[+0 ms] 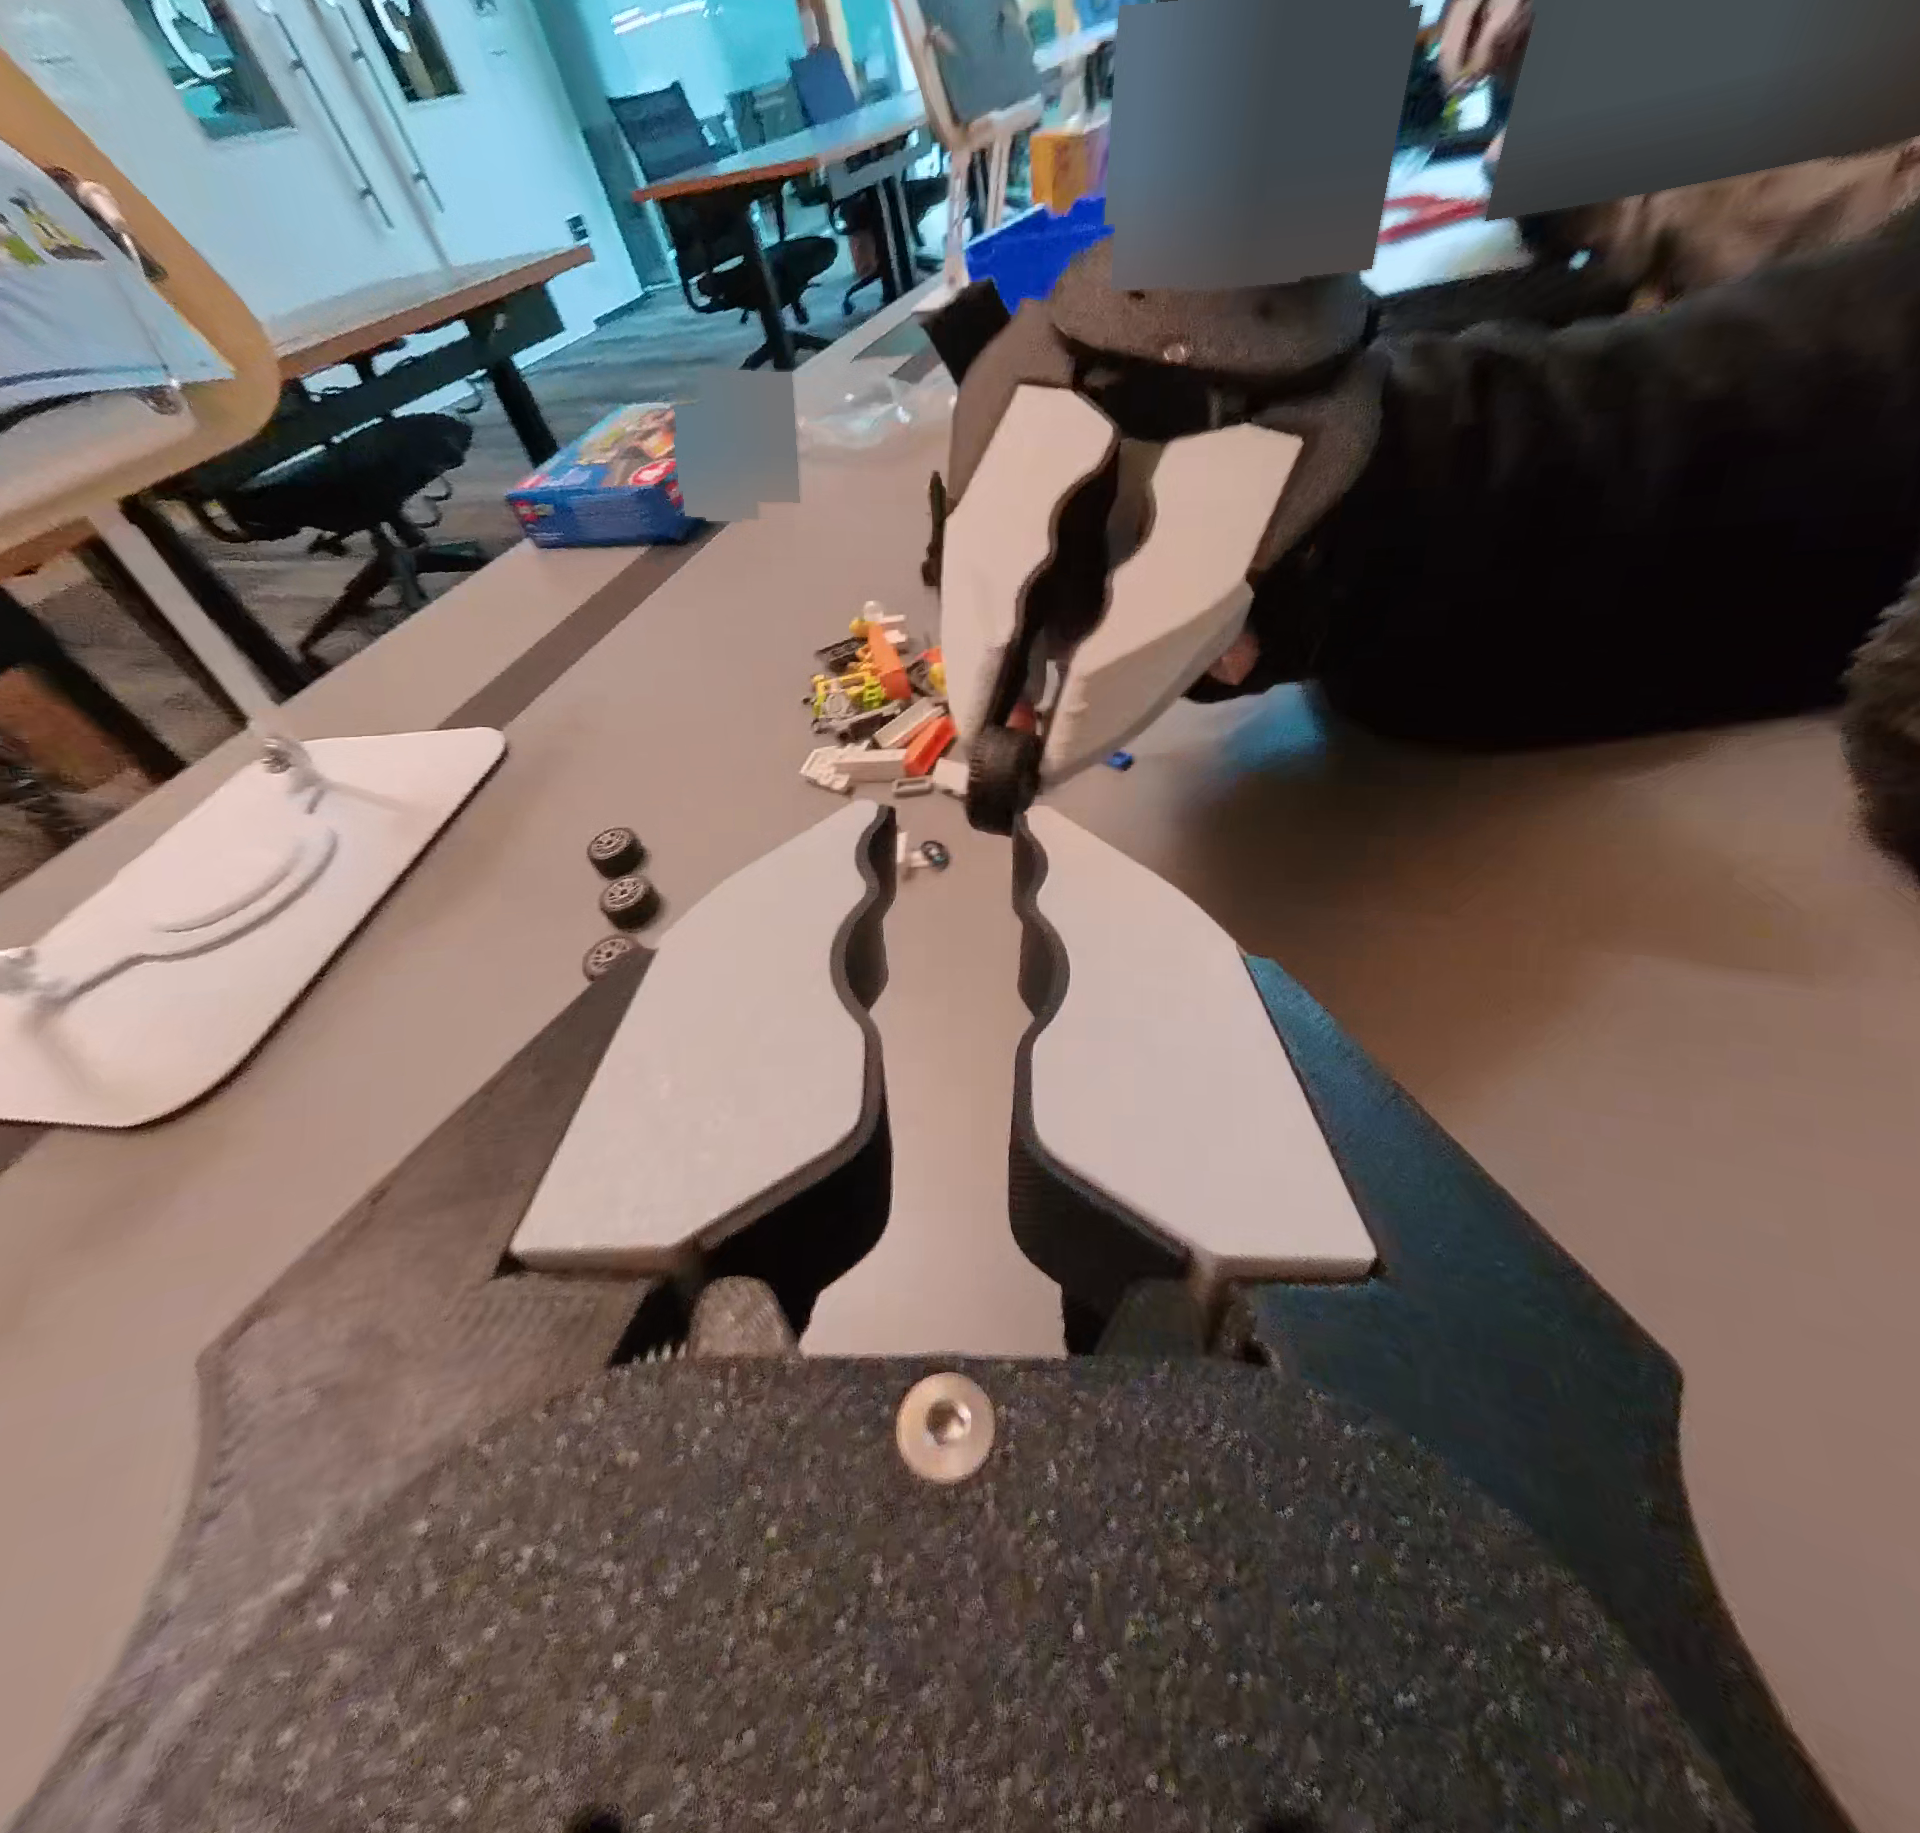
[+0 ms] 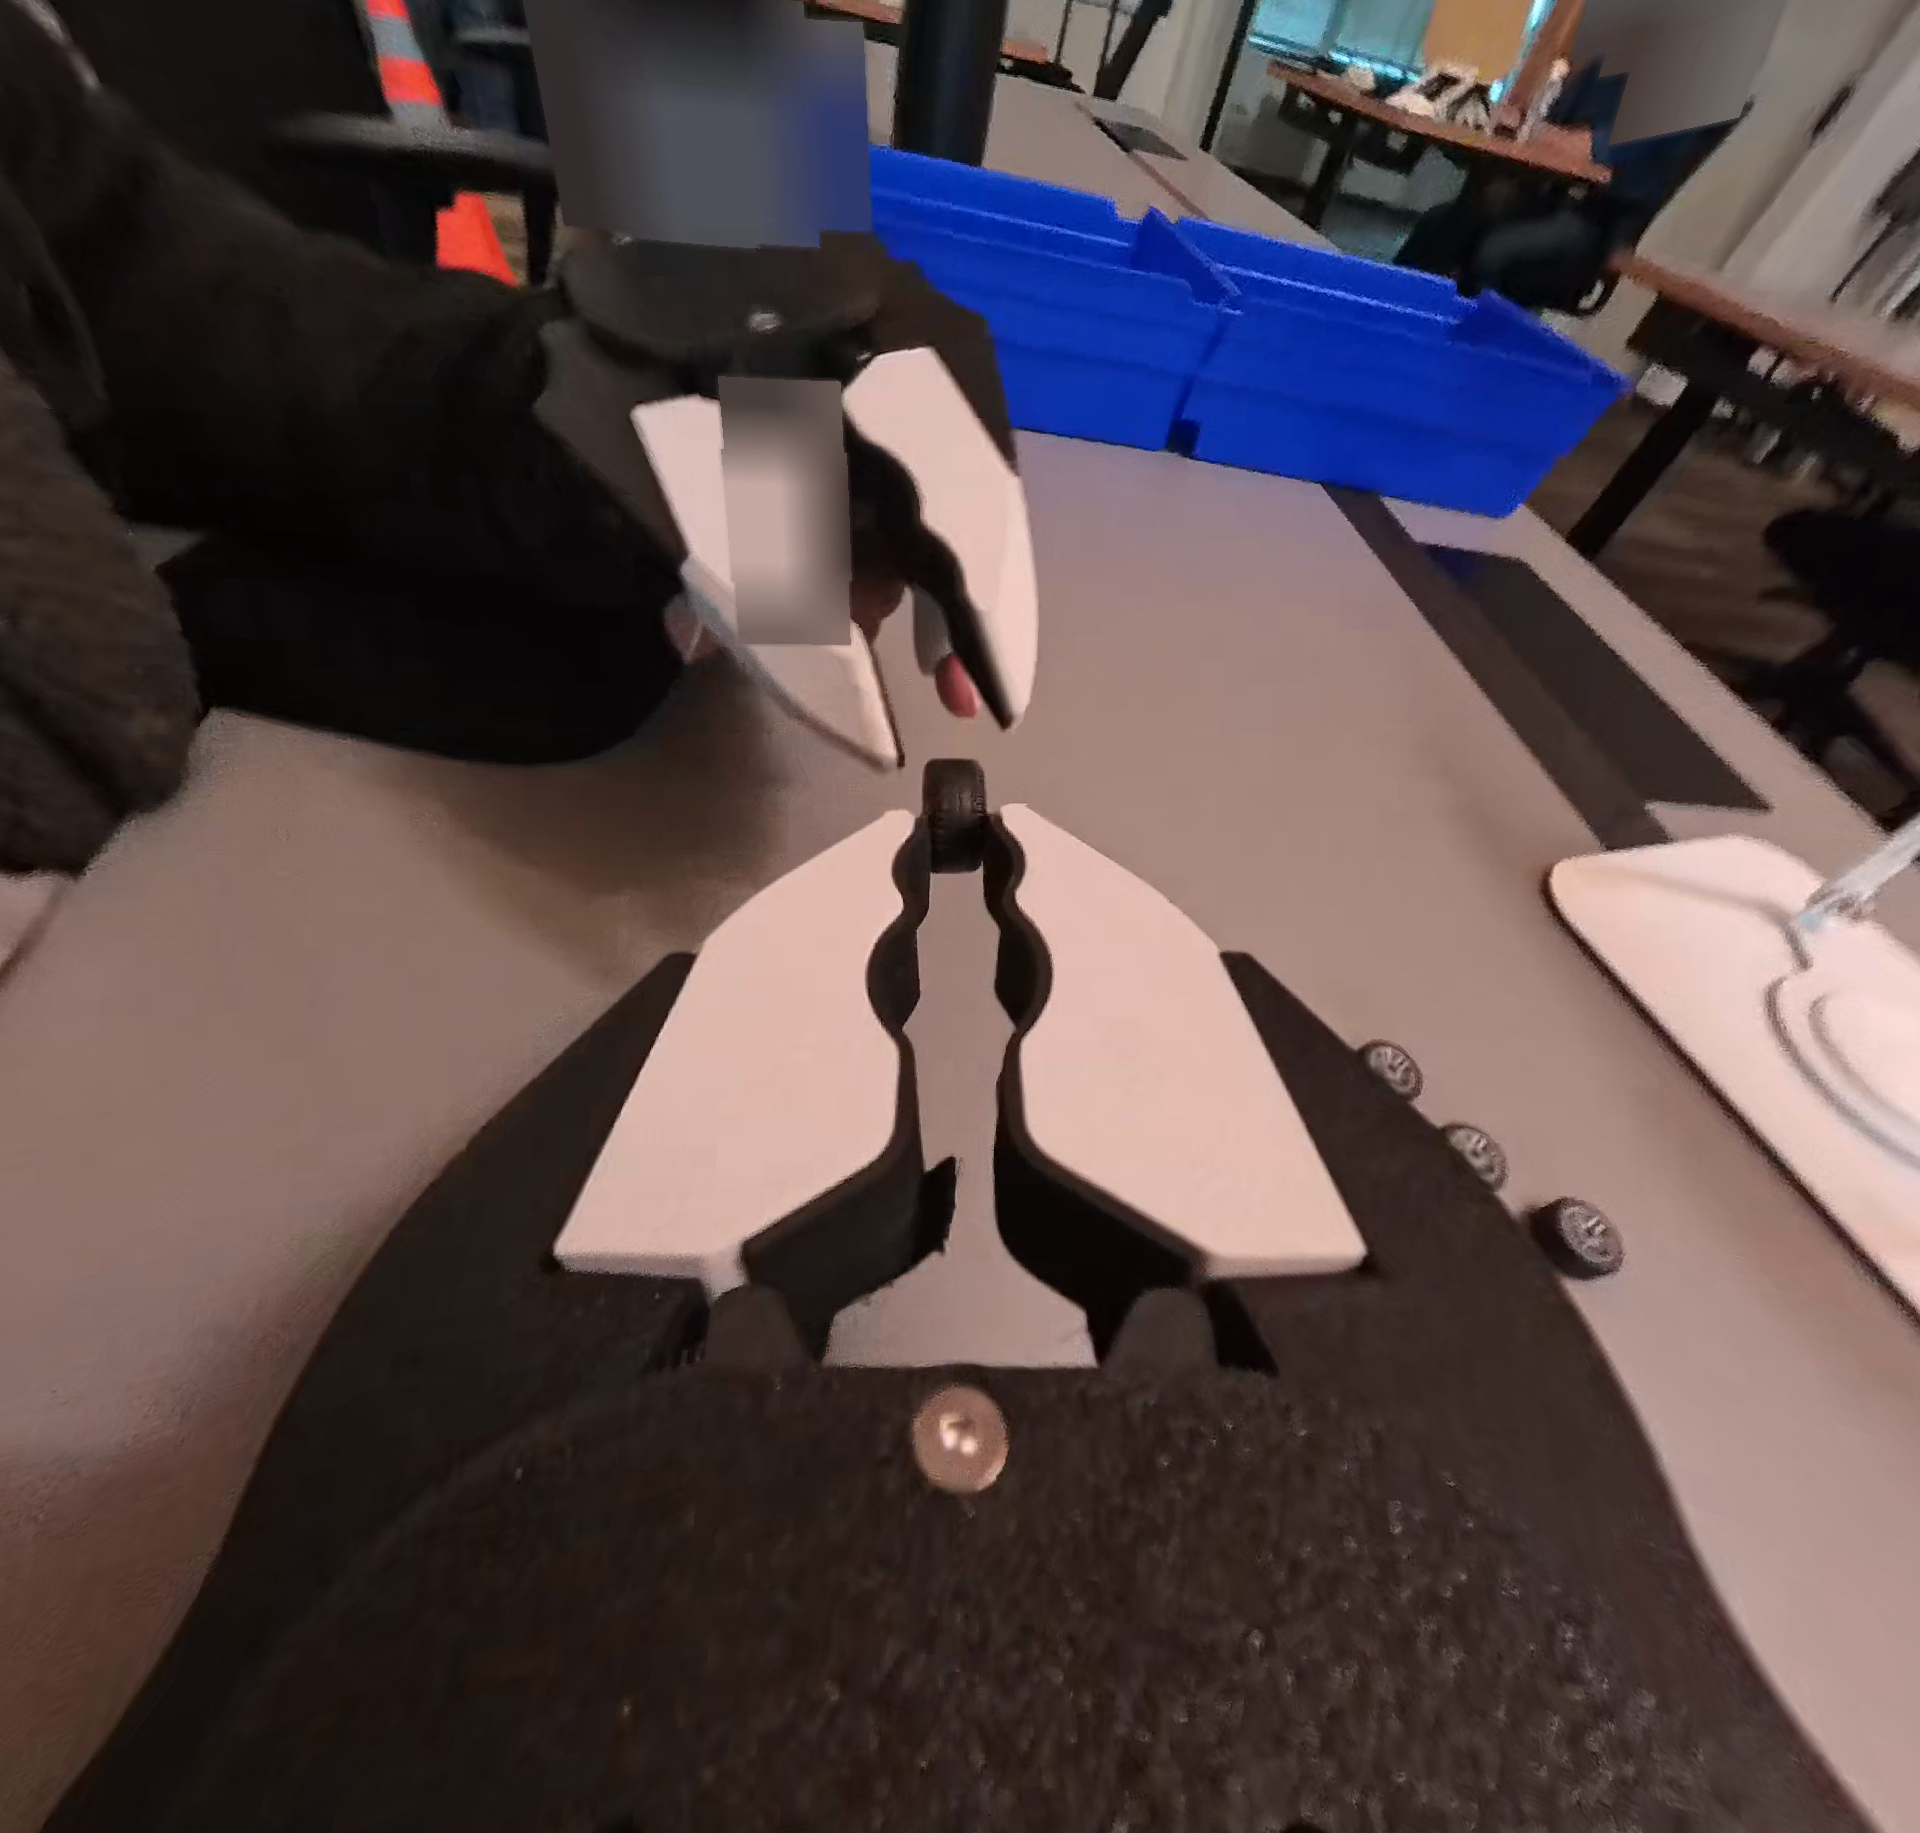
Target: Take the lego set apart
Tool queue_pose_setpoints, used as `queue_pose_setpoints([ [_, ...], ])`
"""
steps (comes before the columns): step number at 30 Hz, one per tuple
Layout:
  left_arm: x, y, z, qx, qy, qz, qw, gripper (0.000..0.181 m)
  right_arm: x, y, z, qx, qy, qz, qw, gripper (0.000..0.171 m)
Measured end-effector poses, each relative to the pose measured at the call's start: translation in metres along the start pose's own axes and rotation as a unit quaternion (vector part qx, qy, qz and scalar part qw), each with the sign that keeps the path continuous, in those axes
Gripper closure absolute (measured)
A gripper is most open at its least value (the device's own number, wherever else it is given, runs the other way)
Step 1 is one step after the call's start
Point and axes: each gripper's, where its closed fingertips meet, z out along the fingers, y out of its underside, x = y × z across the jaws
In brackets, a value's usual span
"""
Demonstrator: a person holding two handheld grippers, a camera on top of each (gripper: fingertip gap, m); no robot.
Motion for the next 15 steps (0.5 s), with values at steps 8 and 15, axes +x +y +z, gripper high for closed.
queue_pose_setpoints([
  [8, 0.023, -0.007, 0.000, 0.018, 0.058, 0.009, 0.998, 0.165, -0.018, -0.013, 0.000, 0.036, -0.023, -0.048, 0.998, 0.162],
  [15, 0.019, -0.014, -0.001, 0.019, 0.028, 0.025, 0.999, 0.170, -0.016, -0.015, 0.002, 0.030, 0.016, -0.084, 0.996, 0.162],
])
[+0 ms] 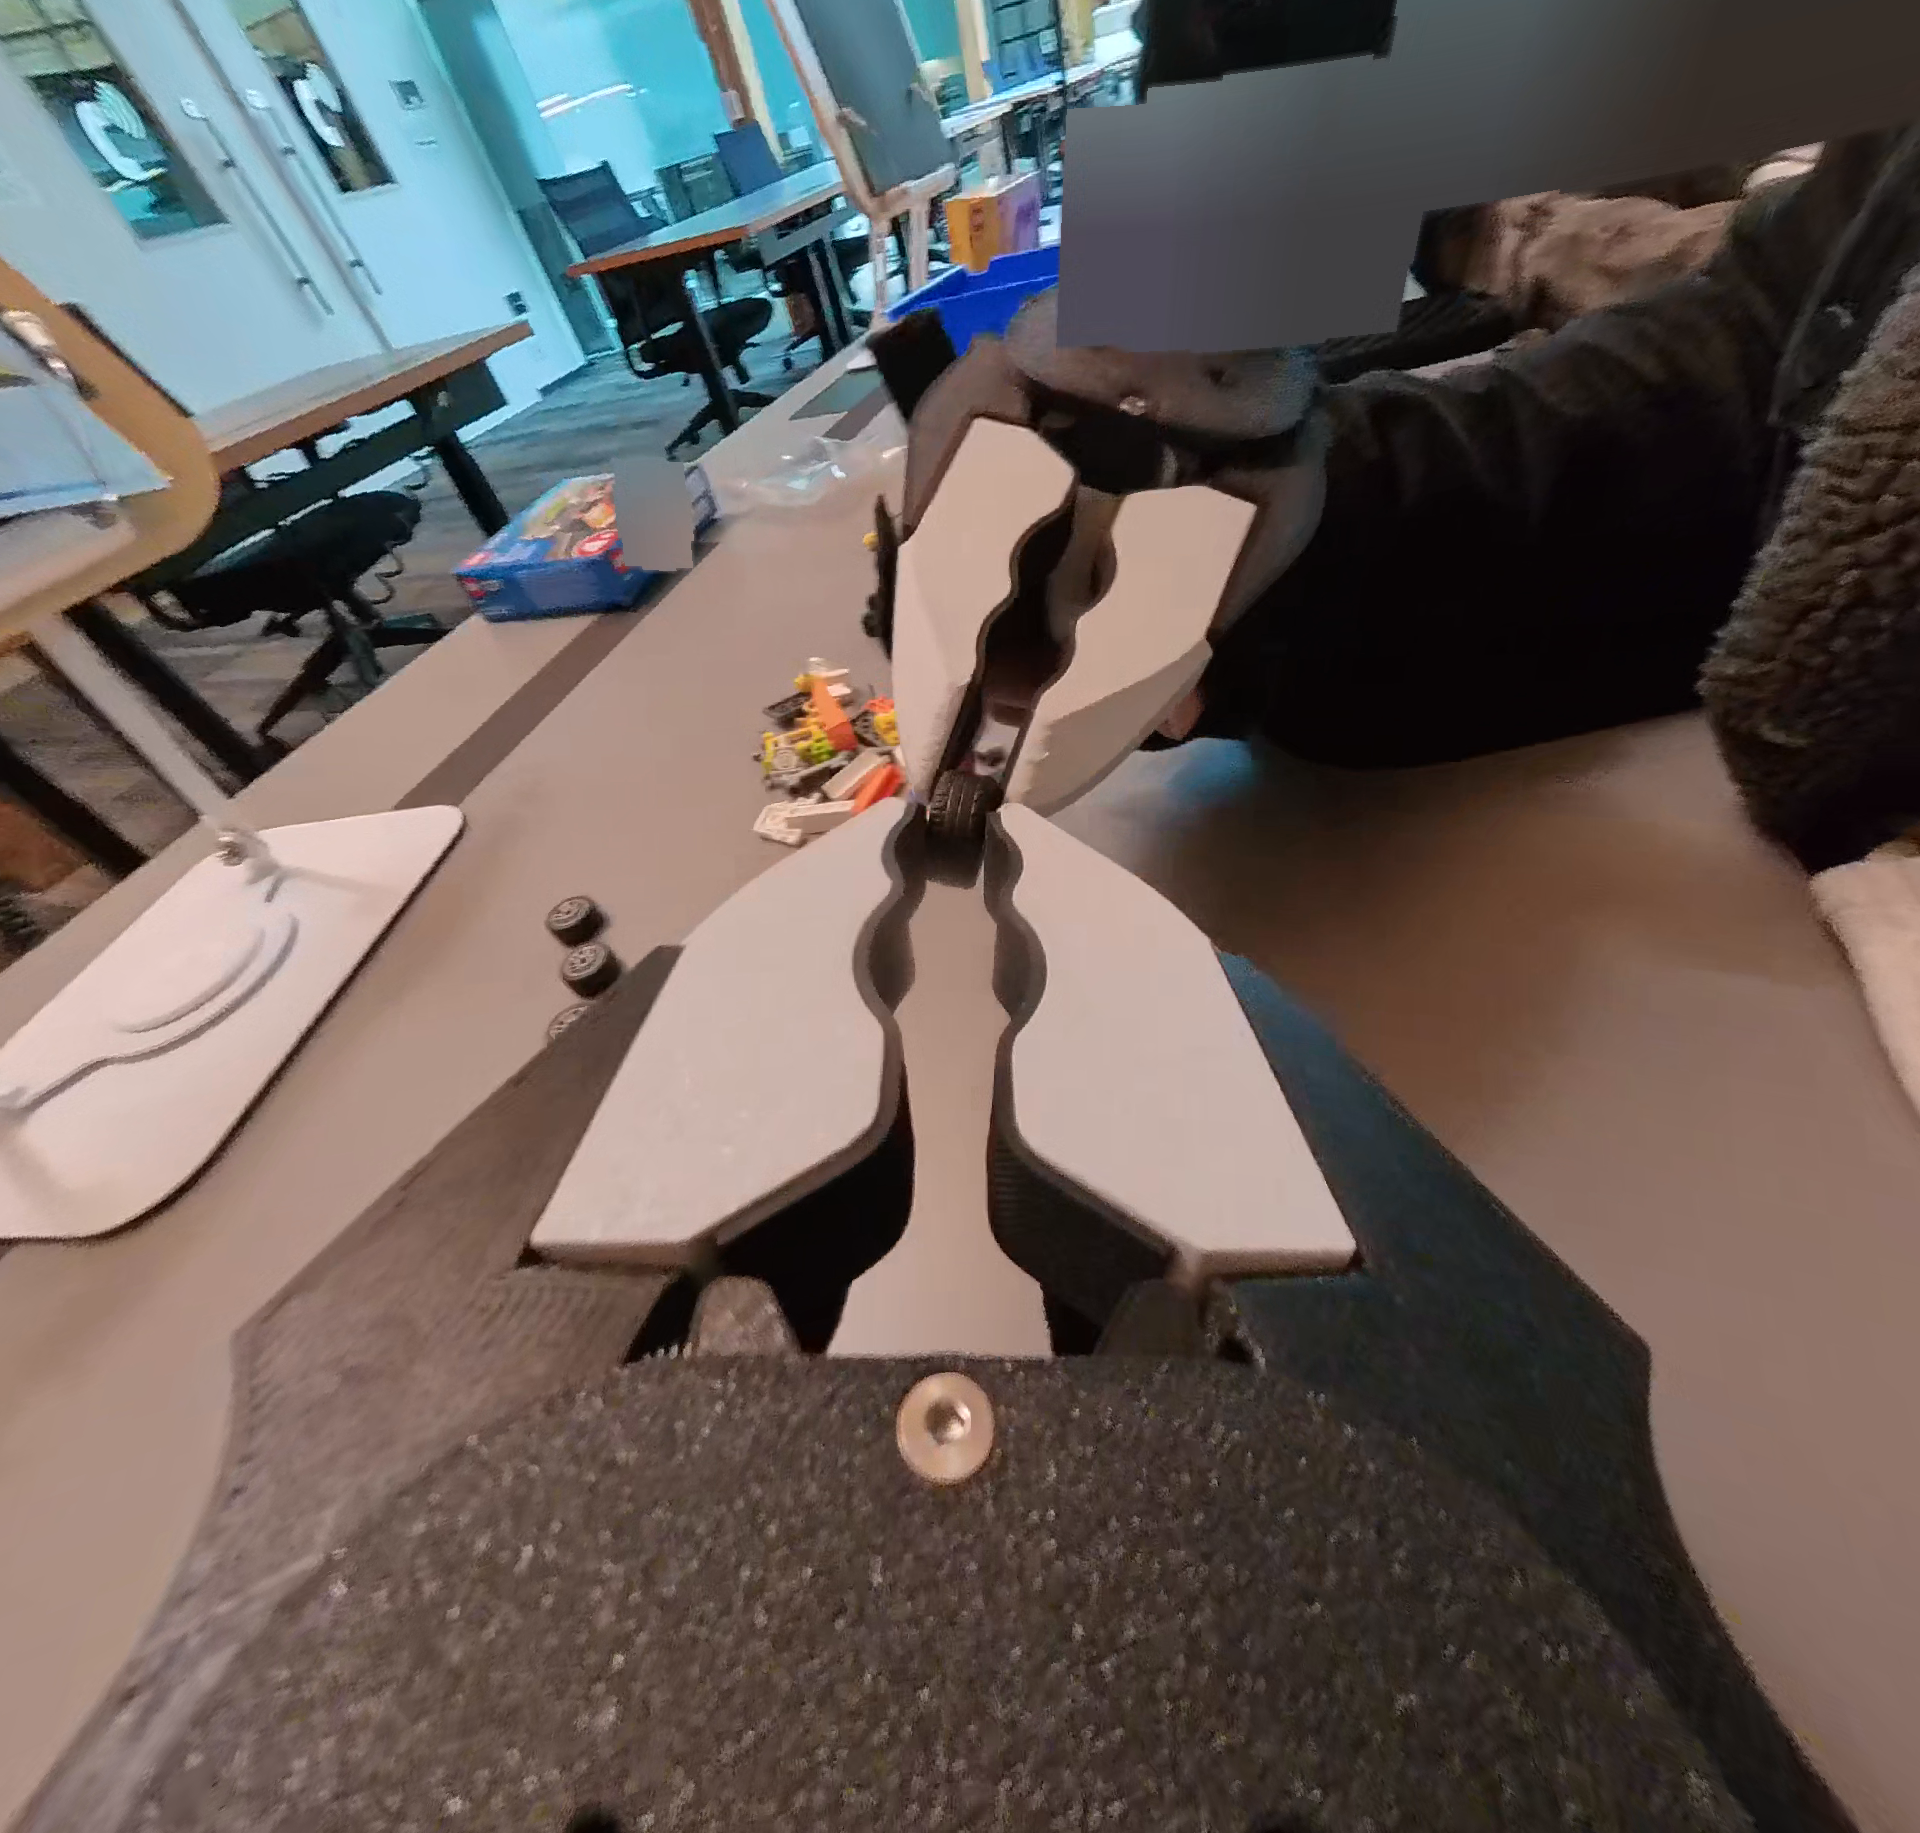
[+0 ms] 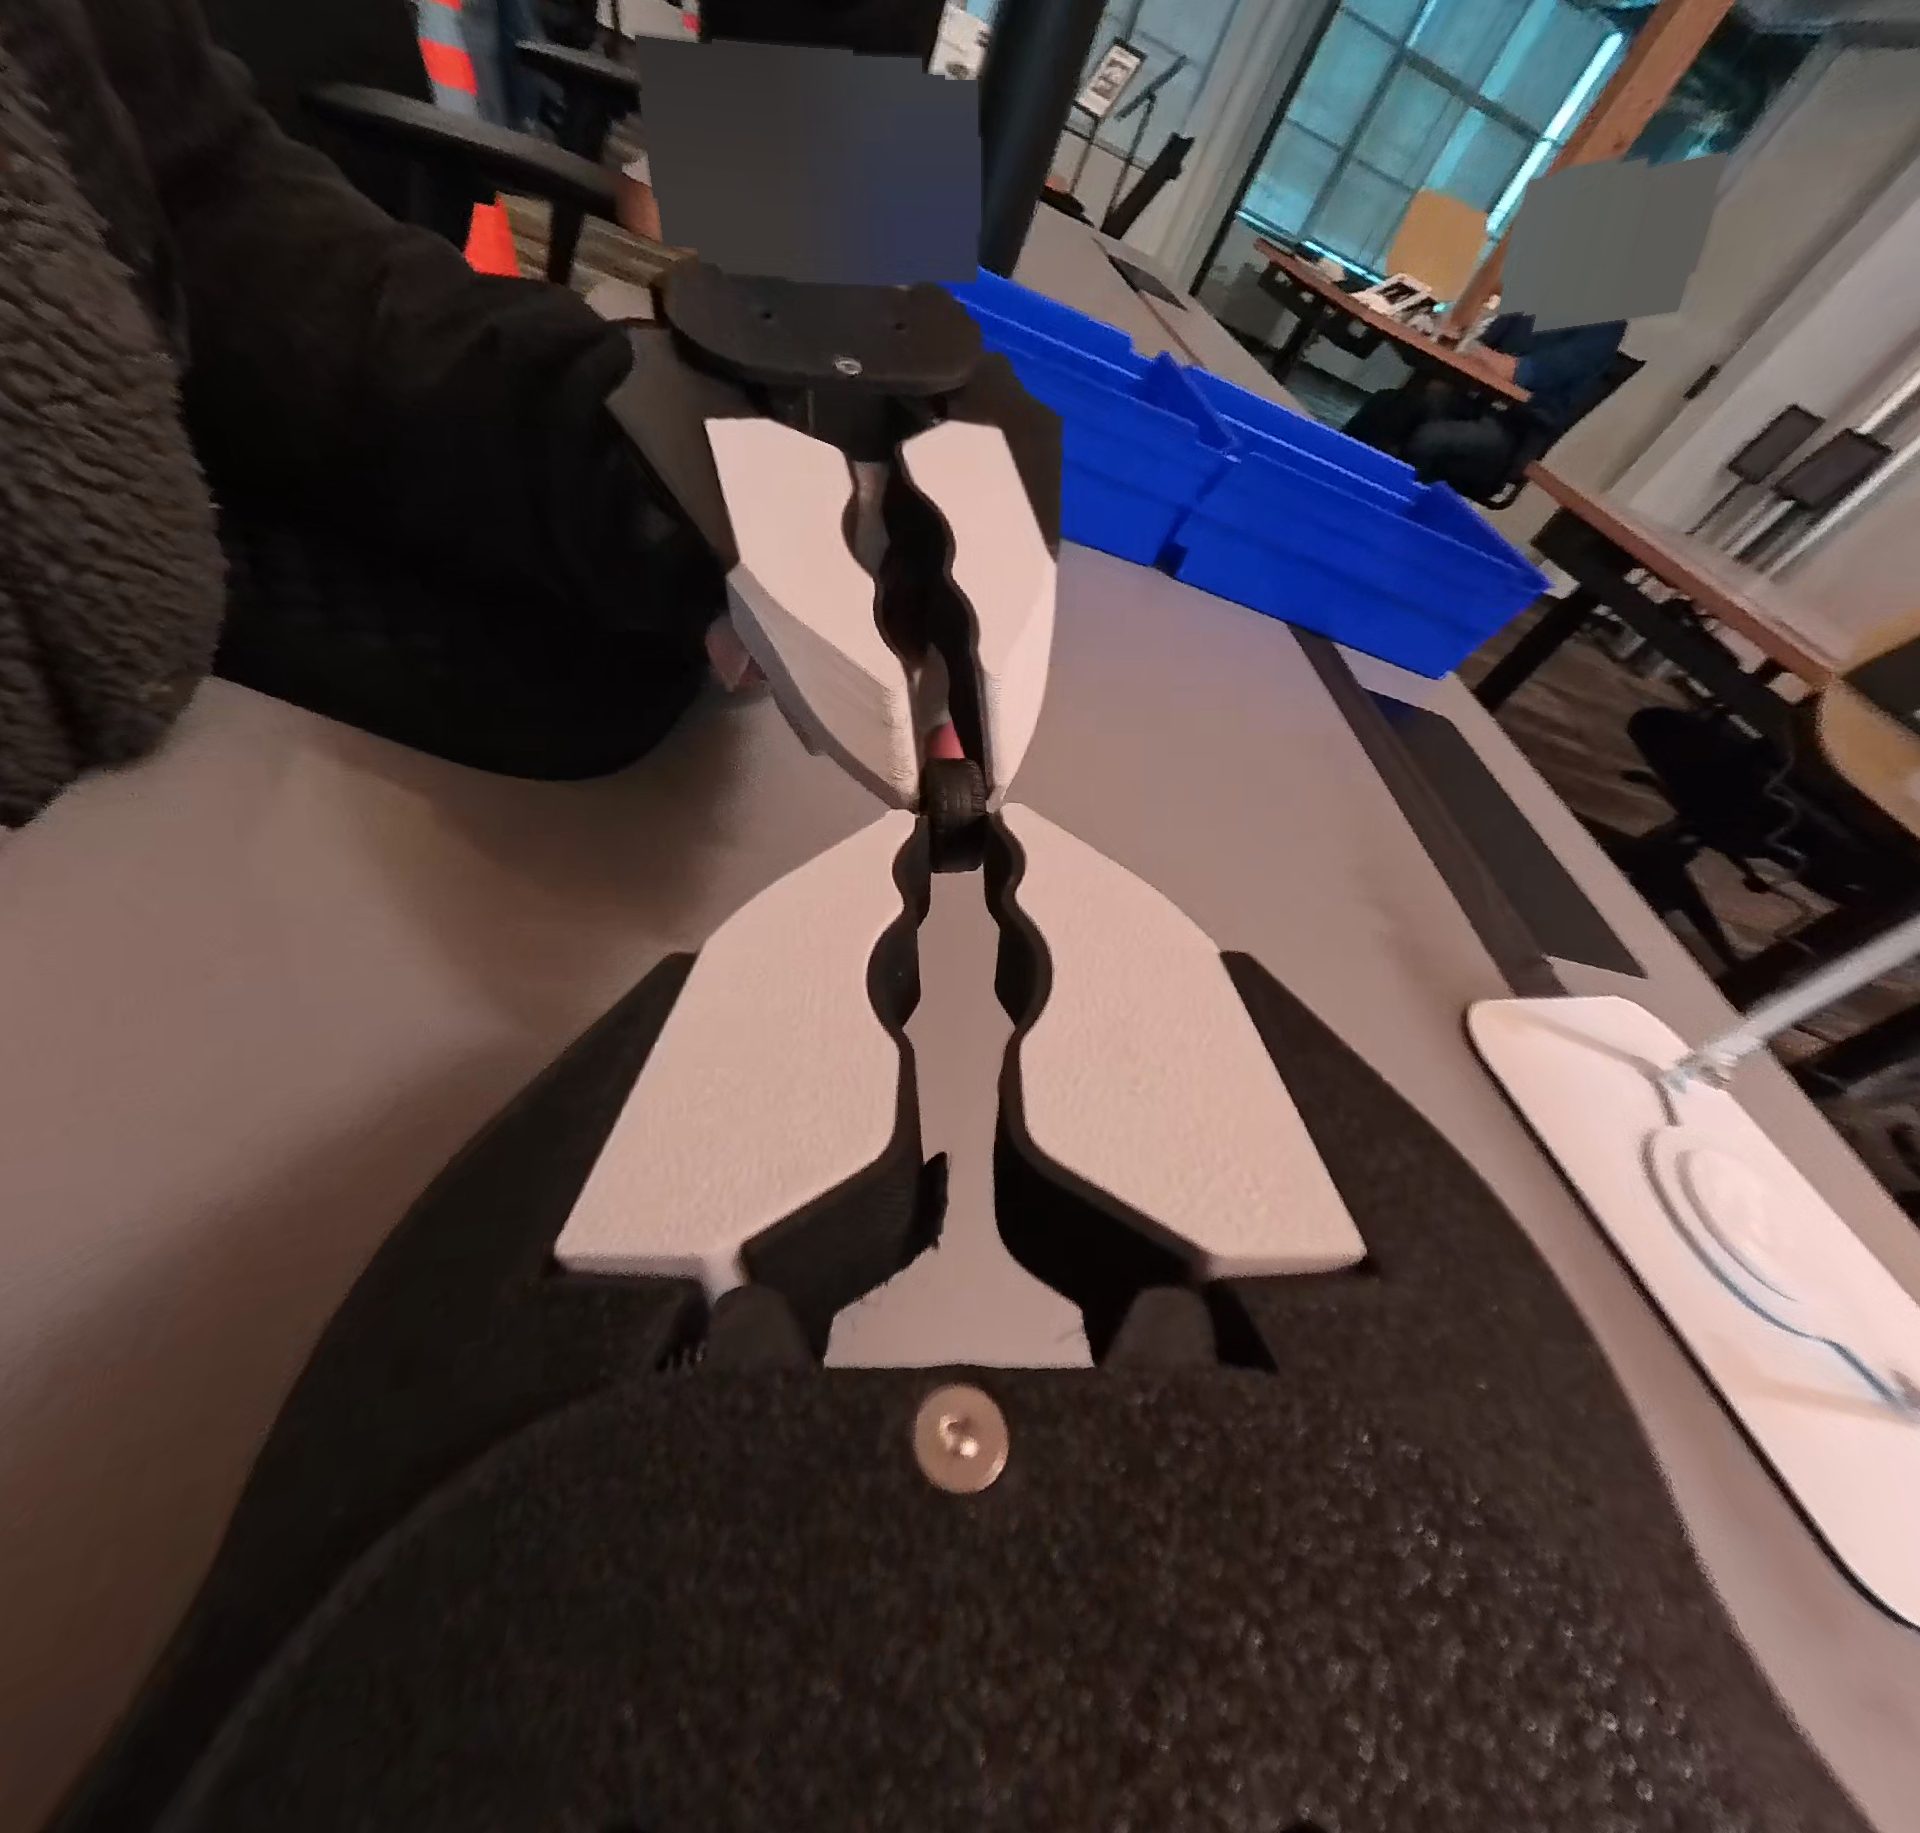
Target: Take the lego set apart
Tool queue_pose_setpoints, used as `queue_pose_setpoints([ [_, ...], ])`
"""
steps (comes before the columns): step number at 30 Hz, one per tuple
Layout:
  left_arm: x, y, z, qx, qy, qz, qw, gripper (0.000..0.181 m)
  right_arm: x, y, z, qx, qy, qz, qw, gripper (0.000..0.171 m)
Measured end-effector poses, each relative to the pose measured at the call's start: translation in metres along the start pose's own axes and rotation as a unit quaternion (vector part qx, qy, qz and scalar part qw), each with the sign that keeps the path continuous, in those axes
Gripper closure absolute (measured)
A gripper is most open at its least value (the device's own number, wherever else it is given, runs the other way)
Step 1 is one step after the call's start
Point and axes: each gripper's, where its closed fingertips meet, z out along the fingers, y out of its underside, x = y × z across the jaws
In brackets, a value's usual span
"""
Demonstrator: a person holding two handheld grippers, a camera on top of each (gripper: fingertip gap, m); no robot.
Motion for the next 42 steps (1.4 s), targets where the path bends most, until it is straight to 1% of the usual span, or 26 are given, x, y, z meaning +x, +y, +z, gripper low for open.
queue_pose_setpoints([
  [4, -0.011, -0.007, -0.002, 0.001, -0.063, 0.018, 0.998, 0.170, 0.012, -0.005, 0.001, -0.030, 0.081, -0.058, 0.995, 0.162],
  [6, -0.014, -0.007, -0.002, -0.001, -0.081, 0.025, 0.996, 0.171, 0.014, -0.006, 0.002, -0.044, 0.113, -0.086, 0.989, 0.162],
  [10, -0.017, -0.007, -0.001, -0.006, -0.113, 0.029, 0.993, 0.171, 0.018, -0.005, 0.002, -0.053, 0.141, -0.096, 0.984, 0.163],
  [14, -0.019, -0.007, 0.000, -0.011, -0.135, 0.032, 0.990, 0.171, 0.020, -0.002, 0.002, -0.061, 0.151, -0.093, 0.982, 0.164],
  [19, -0.018, -0.008, -0.001, -0.004, -0.143, 0.036, 0.989, 0.172, 0.018, -0.002, 0.002, -0.053, 0.138, -0.061, 0.987, 0.165],
  [23, -0.015, -0.014, -0.001, 0.011, -0.140, 0.052, 0.989, 0.171, 0.014, -0.005, 0.001, -0.030, 0.110, -0.010, 0.993, 0.165],
  [27, -0.010, -0.022, -0.004, 0.038, -0.132, 0.070, 0.988, 0.172, 0.008, -0.011, 0.001, 0.013, 0.062, 0.074, 0.995, 0.165],
  [32, -0.013, -0.026, -0.004, 0.048, -0.137, 0.064, 0.987, 0.172, 0.011, -0.016, 0.001, 0.072, 0.016, 0.190, 0.979, 0.165],
  [36, -0.011, -0.028, -0.003, 0.063, -0.114, 0.034, 0.991, 0.171, 0.013, -0.017, -0.002, 0.081, 0.013, 0.188, 0.979, 0.165],
  [38, -0.011, -0.032, -0.006, 0.078, -0.090, -0.001, 0.993, 0.165, 0.015, -0.017, -0.005, 0.080, 0.019, 0.174, 0.981, 0.165],
  [40, -0.010, -0.031, -0.009, 0.084, -0.050, -0.044, 0.994, 0.162, 0.017, -0.020, -0.009, 0.087, 0.018, 0.160, 0.983, 0.166],
  [42, -0.015, -0.025, -0.010, 0.074, -0.041, -0.073, 0.994, 0.156, 0.018, -0.022, -0.012, 0.085, 0.023, 0.136, 0.987, 0.168],
])
